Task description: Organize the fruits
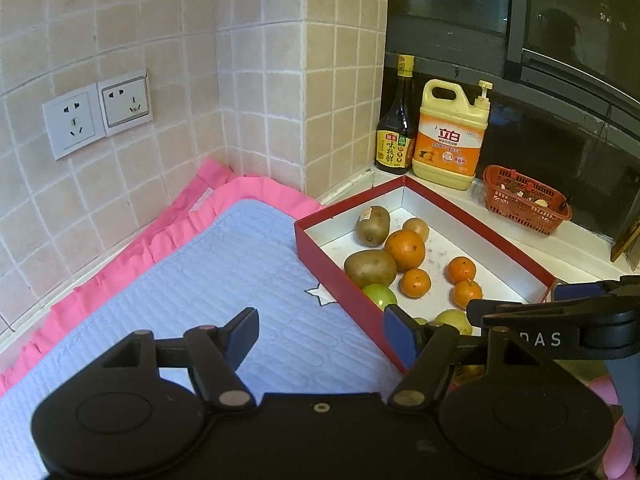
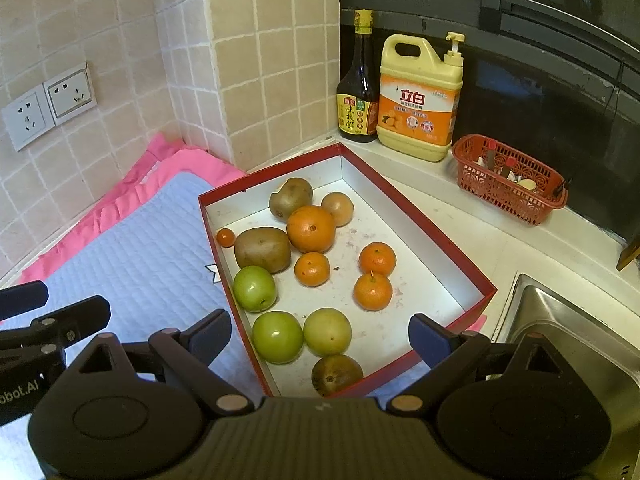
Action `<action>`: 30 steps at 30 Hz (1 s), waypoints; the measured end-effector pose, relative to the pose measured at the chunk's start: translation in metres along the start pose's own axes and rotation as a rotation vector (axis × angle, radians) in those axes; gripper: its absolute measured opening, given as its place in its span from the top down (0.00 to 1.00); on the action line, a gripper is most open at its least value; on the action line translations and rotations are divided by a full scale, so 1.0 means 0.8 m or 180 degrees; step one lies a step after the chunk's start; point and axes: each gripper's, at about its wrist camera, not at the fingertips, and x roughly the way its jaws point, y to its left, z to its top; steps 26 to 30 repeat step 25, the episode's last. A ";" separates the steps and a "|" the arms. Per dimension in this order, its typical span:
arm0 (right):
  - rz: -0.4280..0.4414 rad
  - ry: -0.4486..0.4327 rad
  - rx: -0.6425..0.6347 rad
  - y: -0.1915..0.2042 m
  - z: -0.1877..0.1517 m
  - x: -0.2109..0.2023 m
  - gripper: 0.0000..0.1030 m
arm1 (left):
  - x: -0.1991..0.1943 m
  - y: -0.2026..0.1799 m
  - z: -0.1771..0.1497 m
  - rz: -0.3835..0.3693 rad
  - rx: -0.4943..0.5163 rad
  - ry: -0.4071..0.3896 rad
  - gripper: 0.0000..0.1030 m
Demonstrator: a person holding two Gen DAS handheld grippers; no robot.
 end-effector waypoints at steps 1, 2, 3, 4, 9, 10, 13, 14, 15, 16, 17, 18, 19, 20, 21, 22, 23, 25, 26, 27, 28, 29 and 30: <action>0.0000 0.0003 0.0001 0.000 0.000 0.000 0.06 | 0.000 0.000 0.000 -0.0001 -0.0004 -0.0003 0.21; 0.0000 0.0001 0.0001 0.000 0.000 0.000 0.06 | 0.000 0.000 0.000 -0.0003 -0.0002 -0.0004 0.21; 0.0002 0.0000 0.0000 0.000 0.000 0.000 0.06 | 0.000 -0.001 0.000 0.0002 -0.0002 -0.0005 0.21; 0.0001 0.0001 -0.0001 0.000 0.000 0.000 0.06 | 0.000 -0.002 0.000 0.0008 0.0000 -0.0007 0.21; -0.0006 0.0009 0.0004 0.000 0.000 0.001 0.06 | 0.005 -0.001 -0.001 0.0005 0.0023 0.0017 0.21; -0.0011 0.0011 0.0013 0.000 0.000 0.001 0.06 | 0.006 -0.001 -0.001 0.0005 0.0019 0.0025 0.21; -0.0008 0.0019 0.0022 -0.001 0.000 0.002 0.06 | 0.009 0.001 -0.001 0.0008 0.0030 0.0039 0.21; -0.0012 0.0019 0.0024 -0.001 0.000 0.001 0.06 | 0.010 0.001 0.000 0.0009 0.0031 0.0044 0.21; -0.0011 0.0022 0.0025 -0.002 0.000 0.002 0.06 | 0.009 0.001 -0.001 0.0010 0.0035 0.0043 0.21; -0.0010 0.0022 0.0027 -0.002 0.000 0.002 0.06 | 0.009 0.001 0.000 0.0015 0.0040 0.0036 0.21; -0.0013 0.0019 0.0028 -0.001 0.000 0.002 0.06 | 0.010 0.002 0.000 0.0014 0.0047 0.0027 0.21; -0.0014 0.0018 0.0030 -0.001 0.000 0.002 0.06 | 0.010 0.003 0.000 0.0018 0.0046 0.0023 0.21; -0.0016 0.0017 0.0029 -0.001 0.000 0.002 0.06 | 0.010 0.004 0.000 0.0050 0.0035 0.0015 0.21; -0.0011 0.0017 0.0024 -0.002 0.000 0.002 0.06 | 0.011 0.007 0.000 0.0104 0.0005 -0.0003 0.21; -0.0014 0.0011 0.0022 -0.001 0.000 0.002 0.06 | 0.011 0.009 0.000 0.0148 -0.0020 -0.0005 0.21; -0.0019 0.0007 0.0019 -0.001 0.000 0.002 0.06 | 0.012 0.012 0.000 0.0221 -0.0056 -0.0006 0.21; -0.0020 0.0005 0.0015 -0.001 0.000 0.002 0.06 | 0.012 0.015 0.000 0.0272 -0.0058 -0.0026 0.21; -0.0029 0.0002 0.0009 -0.001 0.000 0.002 0.06 | 0.011 0.018 0.001 0.0256 -0.0043 -0.0025 0.21; -0.0029 0.0002 0.0009 -0.001 0.000 0.002 0.06 | 0.011 0.018 0.001 0.0256 -0.0043 -0.0025 0.21; -0.0029 0.0002 0.0009 -0.001 0.000 0.002 0.06 | 0.011 0.018 0.001 0.0256 -0.0043 -0.0025 0.21; -0.0029 0.0002 0.0009 -0.001 0.000 0.002 0.06 | 0.011 0.018 0.001 0.0256 -0.0043 -0.0025 0.21; -0.0029 0.0002 0.0009 -0.001 0.000 0.002 0.06 | 0.011 0.018 0.001 0.0256 -0.0043 -0.0025 0.21; -0.0029 0.0002 0.0009 -0.001 0.000 0.002 0.06 | 0.011 0.018 0.001 0.0256 -0.0043 -0.0025 0.21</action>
